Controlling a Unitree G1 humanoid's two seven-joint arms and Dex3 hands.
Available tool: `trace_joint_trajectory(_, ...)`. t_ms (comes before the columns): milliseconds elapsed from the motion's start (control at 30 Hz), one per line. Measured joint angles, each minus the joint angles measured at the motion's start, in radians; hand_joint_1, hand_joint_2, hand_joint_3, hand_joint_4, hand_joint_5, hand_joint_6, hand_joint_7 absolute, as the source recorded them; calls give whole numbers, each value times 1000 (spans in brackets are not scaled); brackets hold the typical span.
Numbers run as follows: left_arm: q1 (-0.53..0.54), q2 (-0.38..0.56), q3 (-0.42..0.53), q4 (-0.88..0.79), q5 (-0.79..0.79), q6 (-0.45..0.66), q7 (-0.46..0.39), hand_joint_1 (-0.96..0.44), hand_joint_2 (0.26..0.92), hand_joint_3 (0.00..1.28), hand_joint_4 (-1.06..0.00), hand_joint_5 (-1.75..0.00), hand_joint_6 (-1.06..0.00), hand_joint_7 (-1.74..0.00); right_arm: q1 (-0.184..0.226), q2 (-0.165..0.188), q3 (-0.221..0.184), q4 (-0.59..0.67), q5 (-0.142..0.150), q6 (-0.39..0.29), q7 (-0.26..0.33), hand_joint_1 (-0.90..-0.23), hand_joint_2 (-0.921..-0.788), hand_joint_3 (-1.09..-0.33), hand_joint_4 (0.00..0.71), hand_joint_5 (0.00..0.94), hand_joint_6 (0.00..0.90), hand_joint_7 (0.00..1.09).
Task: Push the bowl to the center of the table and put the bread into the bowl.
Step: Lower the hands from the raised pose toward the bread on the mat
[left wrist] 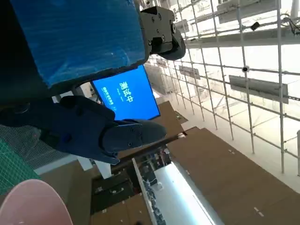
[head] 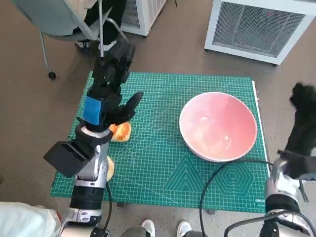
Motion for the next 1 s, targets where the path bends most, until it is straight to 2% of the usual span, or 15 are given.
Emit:
trace_joint_trajectory(133, 0, 0, 0, 0, 0, 3, -1, -349, 921, 396, -157, -29, 1, -551, 0, 20, -6, 27, 8, 65, 23, -518, -921, -860, 323, 4, 162, 347)
trace_joint_trajectory(433, 0, 0, 0, -1, -1, 11, -3, -342, 921, 395, -159, -27, 1, -551, -8, 86, 13, 48, -6, 159, 9, -501, -921, -857, 330, 6, 171, 334)
trace_joint_trajectory(667, 1, 1, 0, -2, -1, 12, -3, -338, 921, 394, -161, -25, 1, -551, -44, 121, 26, 59, -7, 215, 7, -504, -921, -850, 344, 11, 183, 334)
trace_joint_trajectory(1000, 9, 5, 7, -7, -1, 11, -3, -338, 921, 388, -165, -24, 1, -552, -100, 158, 37, 66, -3, 277, 23, -502, -921, -837, 322, 0, 197, 333)
